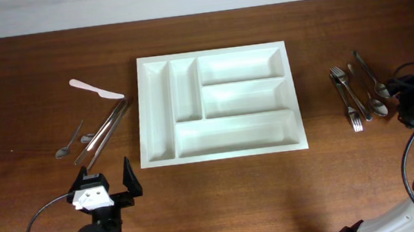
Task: Pack container
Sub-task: 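Move the right gripper over the metal spoons on the right, then lower the right gripper and close it on a metal spoon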
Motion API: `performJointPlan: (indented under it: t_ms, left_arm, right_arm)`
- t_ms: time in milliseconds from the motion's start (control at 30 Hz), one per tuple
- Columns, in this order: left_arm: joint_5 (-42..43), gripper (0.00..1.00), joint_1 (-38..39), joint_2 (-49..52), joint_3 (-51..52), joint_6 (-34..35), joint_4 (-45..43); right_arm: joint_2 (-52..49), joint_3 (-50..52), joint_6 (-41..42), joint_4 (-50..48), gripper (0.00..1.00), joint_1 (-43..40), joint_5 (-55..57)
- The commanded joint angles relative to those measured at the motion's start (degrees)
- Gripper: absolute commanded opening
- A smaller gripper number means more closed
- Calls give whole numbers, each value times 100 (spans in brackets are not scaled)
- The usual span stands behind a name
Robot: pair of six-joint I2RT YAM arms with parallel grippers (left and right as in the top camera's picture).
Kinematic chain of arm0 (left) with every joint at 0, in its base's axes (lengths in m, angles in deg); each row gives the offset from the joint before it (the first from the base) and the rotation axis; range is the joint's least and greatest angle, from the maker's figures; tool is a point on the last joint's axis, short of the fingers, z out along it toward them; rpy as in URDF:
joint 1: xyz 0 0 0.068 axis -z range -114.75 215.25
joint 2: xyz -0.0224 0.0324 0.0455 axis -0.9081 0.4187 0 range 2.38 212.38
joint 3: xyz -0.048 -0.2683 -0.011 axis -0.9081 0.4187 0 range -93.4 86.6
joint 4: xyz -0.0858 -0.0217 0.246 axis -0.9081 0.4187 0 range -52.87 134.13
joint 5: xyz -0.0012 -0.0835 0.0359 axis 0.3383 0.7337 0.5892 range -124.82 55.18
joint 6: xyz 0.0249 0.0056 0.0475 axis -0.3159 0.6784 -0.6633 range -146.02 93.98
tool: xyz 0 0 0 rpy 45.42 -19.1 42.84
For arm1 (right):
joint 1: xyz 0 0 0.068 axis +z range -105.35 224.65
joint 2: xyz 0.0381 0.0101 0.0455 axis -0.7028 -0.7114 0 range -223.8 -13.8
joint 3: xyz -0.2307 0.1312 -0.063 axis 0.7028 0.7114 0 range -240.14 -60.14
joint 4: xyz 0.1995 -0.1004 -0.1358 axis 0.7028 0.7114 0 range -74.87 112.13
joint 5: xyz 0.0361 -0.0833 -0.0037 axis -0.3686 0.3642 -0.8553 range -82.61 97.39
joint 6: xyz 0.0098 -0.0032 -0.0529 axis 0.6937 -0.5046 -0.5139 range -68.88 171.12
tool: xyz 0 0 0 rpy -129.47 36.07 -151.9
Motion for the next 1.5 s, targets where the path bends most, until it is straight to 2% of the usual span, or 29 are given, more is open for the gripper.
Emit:
performJointPlan:
  t_ms: [0, 100, 533, 767, 933, 1233, 1467]
  left_arm:
    - [63, 99, -28, -33, 31, 31, 0]
    - [66, 99, -28, -33, 31, 28, 0]
    - [66, 99, -28, -33, 31, 28, 0]
    - [66, 99, -28, -33, 31, 28, 0]
    - [63, 99, -28, -33, 31, 28, 0]
    - [66, 99, -28, -33, 31, 28, 0]
    - [66, 99, -28, -33, 31, 28, 0]
  right_arm:
    - [-146, 37, -87, -81, 84, 17, -203]
    - [-173, 37, -87, -107, 78, 72, -201]
    - [-553, 42, -44, -332, 76, 238, -94]
    - [-590, 42, -44, -496, 59, 238, -92]
    - [-590, 42, -44, -533, 37, 238, -92]
    - [-590, 42, -46, -542, 4, 238, -90]
    - [-590, 42, -48, -601, 4, 238, -98]
